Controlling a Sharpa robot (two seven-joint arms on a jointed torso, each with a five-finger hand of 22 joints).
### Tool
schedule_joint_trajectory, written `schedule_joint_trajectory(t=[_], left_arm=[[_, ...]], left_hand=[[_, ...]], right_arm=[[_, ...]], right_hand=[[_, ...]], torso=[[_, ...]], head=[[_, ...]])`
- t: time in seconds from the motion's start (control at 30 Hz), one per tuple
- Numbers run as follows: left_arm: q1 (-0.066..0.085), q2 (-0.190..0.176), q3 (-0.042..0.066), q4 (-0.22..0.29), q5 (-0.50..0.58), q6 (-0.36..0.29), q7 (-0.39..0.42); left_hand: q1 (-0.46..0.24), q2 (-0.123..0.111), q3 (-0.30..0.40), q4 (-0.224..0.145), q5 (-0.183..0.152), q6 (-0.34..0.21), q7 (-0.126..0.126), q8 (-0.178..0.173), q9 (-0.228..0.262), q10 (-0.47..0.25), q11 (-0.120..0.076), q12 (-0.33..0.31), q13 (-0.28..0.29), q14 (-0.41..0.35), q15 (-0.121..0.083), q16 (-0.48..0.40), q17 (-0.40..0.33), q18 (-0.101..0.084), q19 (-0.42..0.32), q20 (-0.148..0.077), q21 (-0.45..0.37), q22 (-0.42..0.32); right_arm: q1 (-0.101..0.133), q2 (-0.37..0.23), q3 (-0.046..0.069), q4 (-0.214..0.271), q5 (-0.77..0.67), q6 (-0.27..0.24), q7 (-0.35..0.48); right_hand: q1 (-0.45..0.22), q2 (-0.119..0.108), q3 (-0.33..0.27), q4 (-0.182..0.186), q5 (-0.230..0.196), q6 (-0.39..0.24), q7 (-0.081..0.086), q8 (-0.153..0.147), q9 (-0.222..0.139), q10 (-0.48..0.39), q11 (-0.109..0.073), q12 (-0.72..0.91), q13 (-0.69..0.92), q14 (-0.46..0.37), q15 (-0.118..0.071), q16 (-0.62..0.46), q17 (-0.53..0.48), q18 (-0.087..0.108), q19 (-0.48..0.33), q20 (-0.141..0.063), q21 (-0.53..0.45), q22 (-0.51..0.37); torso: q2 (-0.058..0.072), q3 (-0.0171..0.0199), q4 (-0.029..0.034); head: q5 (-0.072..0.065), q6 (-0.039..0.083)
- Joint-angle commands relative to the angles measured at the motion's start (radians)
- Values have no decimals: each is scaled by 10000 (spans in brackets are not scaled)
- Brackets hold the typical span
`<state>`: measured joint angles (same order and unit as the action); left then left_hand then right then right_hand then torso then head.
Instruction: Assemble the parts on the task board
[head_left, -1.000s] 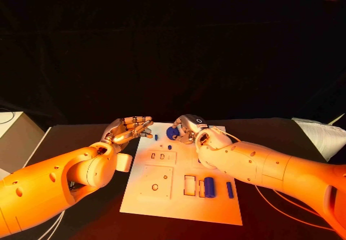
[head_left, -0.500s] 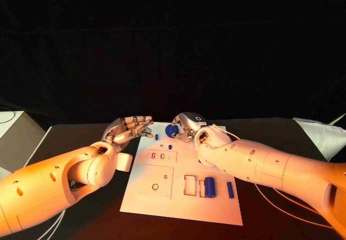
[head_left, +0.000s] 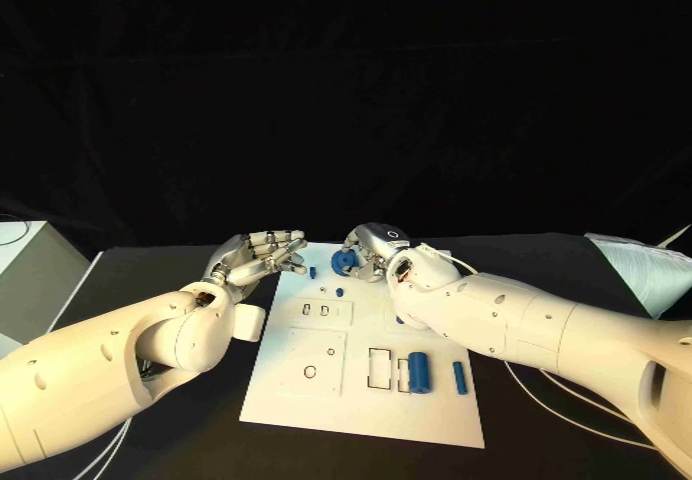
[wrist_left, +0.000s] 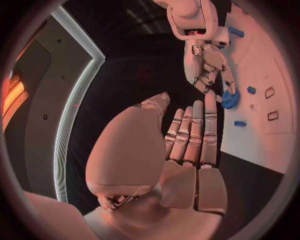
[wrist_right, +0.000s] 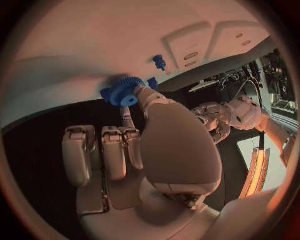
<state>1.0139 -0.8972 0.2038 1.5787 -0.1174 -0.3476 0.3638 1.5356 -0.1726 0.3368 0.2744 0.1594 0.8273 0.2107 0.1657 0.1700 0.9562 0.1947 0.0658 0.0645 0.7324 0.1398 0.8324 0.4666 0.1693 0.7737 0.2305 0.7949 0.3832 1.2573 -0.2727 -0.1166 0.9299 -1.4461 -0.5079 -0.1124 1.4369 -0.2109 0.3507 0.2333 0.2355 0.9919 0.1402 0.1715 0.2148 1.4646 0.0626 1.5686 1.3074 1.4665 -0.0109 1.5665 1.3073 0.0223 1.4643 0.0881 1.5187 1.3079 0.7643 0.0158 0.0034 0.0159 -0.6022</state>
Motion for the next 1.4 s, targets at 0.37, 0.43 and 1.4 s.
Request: schedule_joint_trajectory(t=[0.37, 0.43, 1.4], left_arm=[[5, 55, 6, 3, -41, 69, 78], [5, 54, 6, 4, -42, 68, 77], [4, 59, 6, -22, -42, 77, 67]], left_hand=[[66, -5, -38, -7, -29, -74, 310, -34, -13, -72, -26, 29, 10, -52, -18, 34, -9, 124, -94, -1, 55, 10], [66, -5, -38, -7, -29, -74, 310, -34, -13, -72, -26, 29, 10, -52, -18, 34, -9, 124, -94, -1, 55, 10], [58, 0, -44, 4, -28, -77, 316, -36, -18, -78, -20, 28, 9, -81, -11, 58, -35, 123, -135, 7, 86, 21]], right_arm=[[-56, 182, -41, -369, -165, 647, -102], [-58, 190, -43, -406, -186, 652, -130], [-87, 34, -48, -142, -299, 317, -127]], right_hand=[[-215, -78, 56, 3, -72, -70, 28, -65, -34, 1062, 5, 22, 2634, 1043, -14, 43, 2635, -111, 939, -34, 40, 2389], [-266, -115, 44, 3, -96, -156, 50, -116, -57, 1062, 24, 22, 2634, 1043, 2, 43, 2635, -111, 938, -23, 37, 2388], [-309, -83, 67, -6, -91, -57, 54, -63, -39, 1062, 33, 22, 2634, 1043, 26, 43, 2635, -114, 942, -1, 53, 2397]], torso=[[-7, -7, 9], [-12, -5, -4], [-4, 9, -5]], head=[[19, -7], [21, -2], [35, -24]])
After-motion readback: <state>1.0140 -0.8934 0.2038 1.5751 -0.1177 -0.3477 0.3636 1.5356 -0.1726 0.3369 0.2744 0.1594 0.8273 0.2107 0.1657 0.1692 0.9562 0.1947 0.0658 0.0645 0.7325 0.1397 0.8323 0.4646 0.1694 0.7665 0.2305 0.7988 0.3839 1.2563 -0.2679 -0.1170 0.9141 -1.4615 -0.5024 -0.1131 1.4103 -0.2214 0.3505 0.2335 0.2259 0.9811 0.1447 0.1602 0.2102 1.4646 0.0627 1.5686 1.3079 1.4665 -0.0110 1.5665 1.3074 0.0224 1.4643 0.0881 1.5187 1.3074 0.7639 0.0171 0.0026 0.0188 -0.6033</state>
